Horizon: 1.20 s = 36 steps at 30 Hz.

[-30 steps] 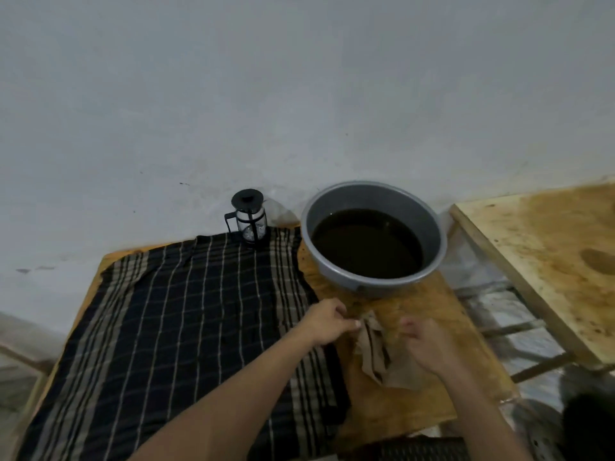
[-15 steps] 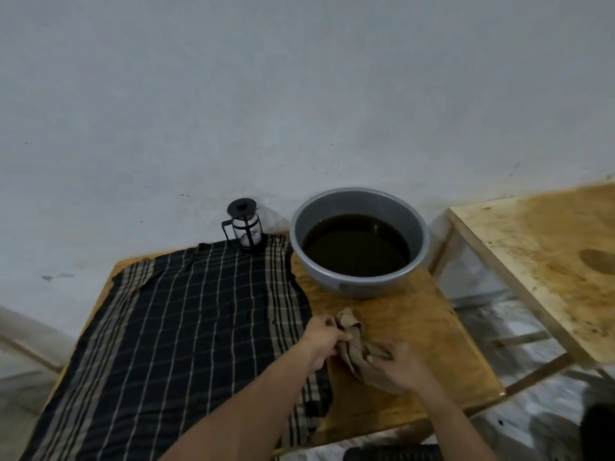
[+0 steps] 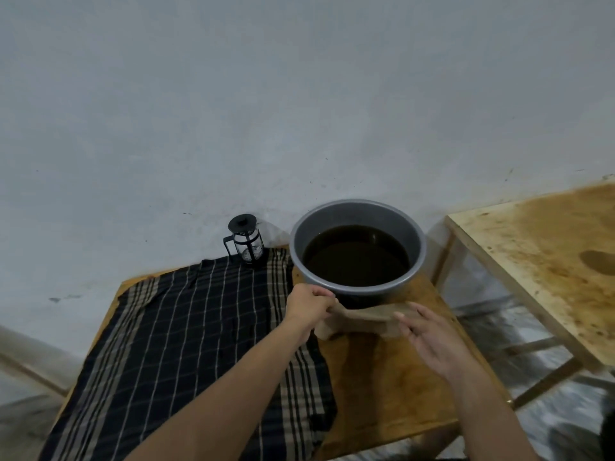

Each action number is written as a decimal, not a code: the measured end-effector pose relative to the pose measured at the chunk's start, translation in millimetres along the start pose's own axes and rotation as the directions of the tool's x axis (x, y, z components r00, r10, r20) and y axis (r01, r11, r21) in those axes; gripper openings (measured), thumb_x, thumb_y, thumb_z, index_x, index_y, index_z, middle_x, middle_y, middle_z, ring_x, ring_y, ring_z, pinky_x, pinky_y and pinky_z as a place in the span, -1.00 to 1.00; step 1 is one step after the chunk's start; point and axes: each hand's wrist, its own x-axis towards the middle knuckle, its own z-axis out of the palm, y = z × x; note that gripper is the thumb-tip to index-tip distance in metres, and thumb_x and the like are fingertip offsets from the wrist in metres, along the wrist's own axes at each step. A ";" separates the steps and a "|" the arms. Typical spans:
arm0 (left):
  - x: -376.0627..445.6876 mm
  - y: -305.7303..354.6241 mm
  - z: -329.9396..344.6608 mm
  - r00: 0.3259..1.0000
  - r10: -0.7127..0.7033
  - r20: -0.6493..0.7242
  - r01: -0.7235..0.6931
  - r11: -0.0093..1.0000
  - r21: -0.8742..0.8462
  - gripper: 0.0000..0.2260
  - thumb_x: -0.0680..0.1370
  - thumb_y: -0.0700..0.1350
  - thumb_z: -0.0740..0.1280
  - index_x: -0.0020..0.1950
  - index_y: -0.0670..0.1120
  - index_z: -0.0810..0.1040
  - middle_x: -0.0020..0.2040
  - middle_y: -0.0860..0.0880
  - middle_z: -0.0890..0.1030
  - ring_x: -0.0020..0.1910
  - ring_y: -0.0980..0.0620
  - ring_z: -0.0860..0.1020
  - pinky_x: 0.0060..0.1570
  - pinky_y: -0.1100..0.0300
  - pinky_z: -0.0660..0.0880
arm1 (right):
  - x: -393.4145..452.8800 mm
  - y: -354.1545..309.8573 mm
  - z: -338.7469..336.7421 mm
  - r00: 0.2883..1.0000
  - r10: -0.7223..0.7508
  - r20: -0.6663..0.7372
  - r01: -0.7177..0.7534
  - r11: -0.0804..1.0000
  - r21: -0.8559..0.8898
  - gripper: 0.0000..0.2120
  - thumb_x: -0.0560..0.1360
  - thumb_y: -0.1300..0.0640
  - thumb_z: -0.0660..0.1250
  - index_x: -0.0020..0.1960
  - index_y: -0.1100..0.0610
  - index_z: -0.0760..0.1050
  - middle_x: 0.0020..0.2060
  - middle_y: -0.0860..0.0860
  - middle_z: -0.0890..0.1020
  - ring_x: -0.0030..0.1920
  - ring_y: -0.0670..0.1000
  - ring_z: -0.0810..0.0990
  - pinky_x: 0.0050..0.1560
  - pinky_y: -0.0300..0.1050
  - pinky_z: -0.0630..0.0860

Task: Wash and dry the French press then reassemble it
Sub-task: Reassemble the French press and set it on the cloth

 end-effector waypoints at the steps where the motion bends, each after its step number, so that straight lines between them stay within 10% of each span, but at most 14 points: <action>1: 0.0 1.2 -1.1 1.000 0.005 0.024 -0.005 1.000 0.003 -0.93 0.49 -0.26 0.41 -0.09 -0.12 0.66 0.02 -0.11 0.65 0.10 -0.02 0.60 0.15 0.02 0.58 | -2.4 1.0 2.2 1.000 -0.020 -0.003 0.020 0.998 -0.057 -0.63 0.48 0.38 0.34 0.27 0.22 0.45 0.10 0.18 0.60 0.07 0.07 0.62 -0.08 -0.13 0.55; 9: -11.0 1.9 -12.9 0.894 0.066 0.444 -0.282 0.852 0.442 -0.85 0.44 -0.19 0.46 -0.01 -0.10 0.67 0.00 -0.11 0.66 0.05 -0.01 0.60 0.18 0.00 0.53 | -13.6 5.1 -0.8 0.930 -0.276 -0.242 0.246 0.958 -0.146 -0.49 0.47 0.37 0.37 0.38 0.12 0.39 0.28 0.16 0.49 0.15 0.08 0.58 0.12 -0.11 0.49; 16: -30.8 3.6 -8.4 0.820 0.017 0.572 -0.244 0.915 0.322 -0.81 0.54 -0.13 0.38 0.05 -0.23 0.64 -0.35 -0.05 0.58 -0.50 0.15 0.48 -0.44 0.33 0.39 | -42.2 -10.1 -12.2 0.848 -0.398 -0.351 0.399 0.914 -0.073 -0.68 0.49 0.33 0.38 0.20 0.13 0.48 0.03 0.03 0.57 0.03 -0.04 0.59 0.03 -0.18 0.52; 23: 0.0 -36.1 20.2 0.914 -0.203 0.352 0.015 0.883 0.469 -0.90 0.55 -0.09 0.38 0.01 -0.04 0.66 -0.27 -0.05 0.58 -0.43 0.12 0.45 -0.46 0.29 0.35 | 9.8 8.7 -16.7 0.911 -0.311 -0.271 0.137 0.848 -0.512 -0.54 0.46 0.22 0.44 0.33 0.14 0.42 0.13 0.05 0.56 0.12 0.04 0.55 0.22 0.02 0.50; 29: 29.0 -81.3 42.2 0.966 -0.251 0.062 0.193 0.860 0.472 -0.84 0.57 -0.14 0.33 0.12 -0.10 0.61 0.06 -0.10 0.62 -0.10 0.01 0.65 -0.16 0.16 0.66 | 44.4 28.5 -17.1 0.907 -0.406 -0.107 0.017 0.290 -0.957 -0.66 0.48 0.18 0.39 0.23 0.17 0.45 0.17 0.16 0.53 0.18 0.15 0.51 0.22 0.01 0.42; 36: 39.9 -84.9 44.3 0.994 -0.113 0.002 0.094 0.839 0.536 -0.83 0.58 -0.17 0.28 0.04 -0.09 0.66 0.04 -0.09 0.65 -0.02 -0.04 0.65 0.01 0.10 0.63 | 63.3 13.2 -20.7 0.925 -0.366 -0.104 0.005 0.286 -0.958 -0.87 0.51 0.26 0.33 -0.19 0.10 0.49 -0.20 -0.01 0.51 -0.03 0.05 0.54 0.00 -0.18 0.35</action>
